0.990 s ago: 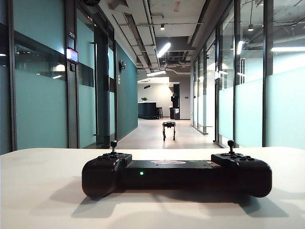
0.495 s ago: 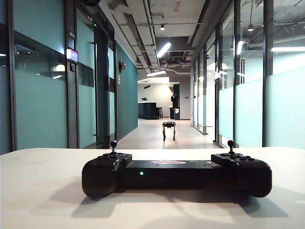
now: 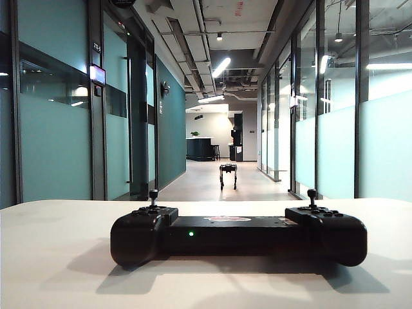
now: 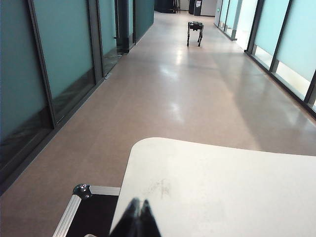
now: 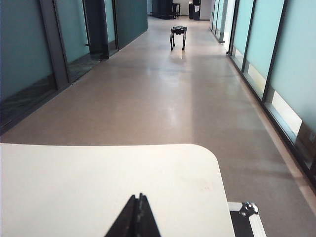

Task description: Push the left joystick on the remote control sitting on the white table forward to make the robot dog walk in a straight line until it approaches the door.

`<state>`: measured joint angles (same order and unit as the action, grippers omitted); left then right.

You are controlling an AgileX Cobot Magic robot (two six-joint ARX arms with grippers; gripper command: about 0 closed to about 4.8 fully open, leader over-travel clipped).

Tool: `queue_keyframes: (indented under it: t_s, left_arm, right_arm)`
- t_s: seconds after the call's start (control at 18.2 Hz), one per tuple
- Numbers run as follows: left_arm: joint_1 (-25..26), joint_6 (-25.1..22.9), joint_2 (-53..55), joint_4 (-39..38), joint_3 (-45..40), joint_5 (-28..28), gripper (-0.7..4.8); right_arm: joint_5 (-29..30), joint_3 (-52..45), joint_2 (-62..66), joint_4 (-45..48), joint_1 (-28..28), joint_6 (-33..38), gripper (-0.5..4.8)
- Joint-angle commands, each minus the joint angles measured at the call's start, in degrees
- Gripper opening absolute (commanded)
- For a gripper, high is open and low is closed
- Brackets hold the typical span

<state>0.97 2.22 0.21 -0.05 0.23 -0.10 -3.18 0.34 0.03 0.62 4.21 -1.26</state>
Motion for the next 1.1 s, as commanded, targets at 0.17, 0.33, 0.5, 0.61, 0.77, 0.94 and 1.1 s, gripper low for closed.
queue_keyframes:
  t_s: [0.17,0.33,0.5,0.61,0.77,0.94,1.1]
  left_arm:
    - [0.0,-0.1,0.0,0.5,0.2,0.1,-0.05]
    - [0.0,-0.1,0.0,0.5,0.2,0.1,-0.05]
    - [0.0,-0.1,0.0,0.5,0.2,0.1,-0.05]
    - [0.0,-0.1,0.0,0.5,0.2,0.1,-0.05]
    - [0.0,-0.1,0.0,0.5,0.2,0.1,-0.05]
    - [0.0,-0.1,0.0,0.5,0.2,0.1,-0.05]
    - [0.0,-0.1,0.0,0.5,0.2,0.1,-0.05]
  right_arm:
    - [0.2,-0.3,-0.2,0.4,-1.6,3.0,-0.05]
    - [-0.9,-0.3,-0.2,0.4,-1.6,3.0,-0.05]
    - [-2.9,-0.3,-0.2,0.4,-1.5,3.0,-0.05]
    - [-2.9,-0.3,-0.2,0.4,-1.5,3.0,-0.05]
    - [-2.7,-0.3,-0.2,0.4,-1.6,3.0,-0.05]
    - [2.7,-0.3,-0.2,0.4,-3.6,3.0,-0.05]
    - [3.1,-0.3,-0.2,0.4,-5.1,3.0,-0.05]
